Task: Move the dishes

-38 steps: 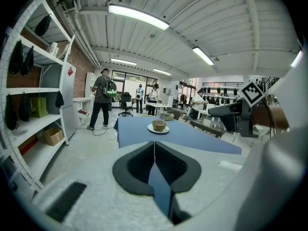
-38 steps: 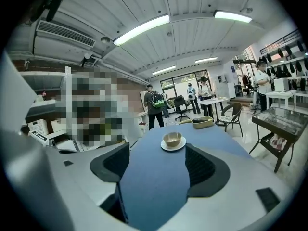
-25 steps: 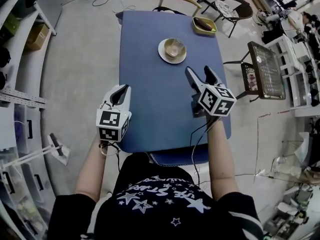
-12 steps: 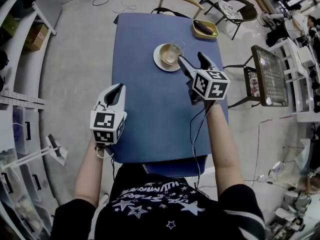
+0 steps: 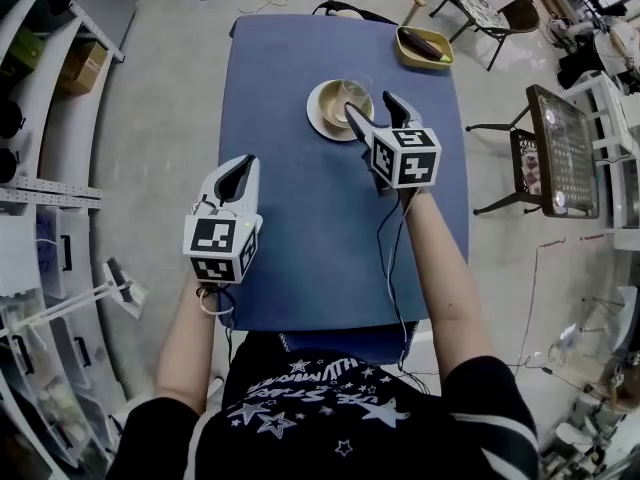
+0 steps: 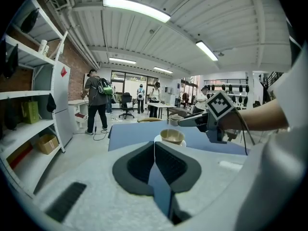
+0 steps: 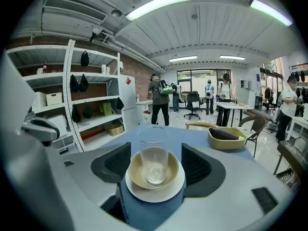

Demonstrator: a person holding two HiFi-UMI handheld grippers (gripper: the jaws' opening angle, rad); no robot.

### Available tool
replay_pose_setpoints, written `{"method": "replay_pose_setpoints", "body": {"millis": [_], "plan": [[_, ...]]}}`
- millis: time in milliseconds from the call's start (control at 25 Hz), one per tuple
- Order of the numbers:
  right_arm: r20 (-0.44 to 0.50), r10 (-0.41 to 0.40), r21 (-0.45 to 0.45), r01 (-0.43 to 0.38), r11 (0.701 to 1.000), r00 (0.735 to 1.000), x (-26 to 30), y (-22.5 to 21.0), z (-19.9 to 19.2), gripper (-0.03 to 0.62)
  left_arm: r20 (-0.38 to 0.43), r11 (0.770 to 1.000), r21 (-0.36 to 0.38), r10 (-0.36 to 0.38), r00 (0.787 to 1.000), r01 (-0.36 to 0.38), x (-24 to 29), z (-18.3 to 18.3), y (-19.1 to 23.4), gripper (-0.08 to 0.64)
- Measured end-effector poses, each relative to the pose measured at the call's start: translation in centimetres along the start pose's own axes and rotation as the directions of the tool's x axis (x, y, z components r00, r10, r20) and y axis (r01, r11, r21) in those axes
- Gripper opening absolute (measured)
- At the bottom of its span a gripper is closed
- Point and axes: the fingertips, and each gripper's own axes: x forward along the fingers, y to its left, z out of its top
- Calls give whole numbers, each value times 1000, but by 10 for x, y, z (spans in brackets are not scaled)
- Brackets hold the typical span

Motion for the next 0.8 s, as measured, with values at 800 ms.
{"method": "replay_pose_setpoints", "body": {"millis": [800], "plan": [[39, 140, -50, -138, 989, 989, 49, 7, 0, 278, -72, 998, -48, 25, 997, -29, 28, -20, -8, 21]]}}
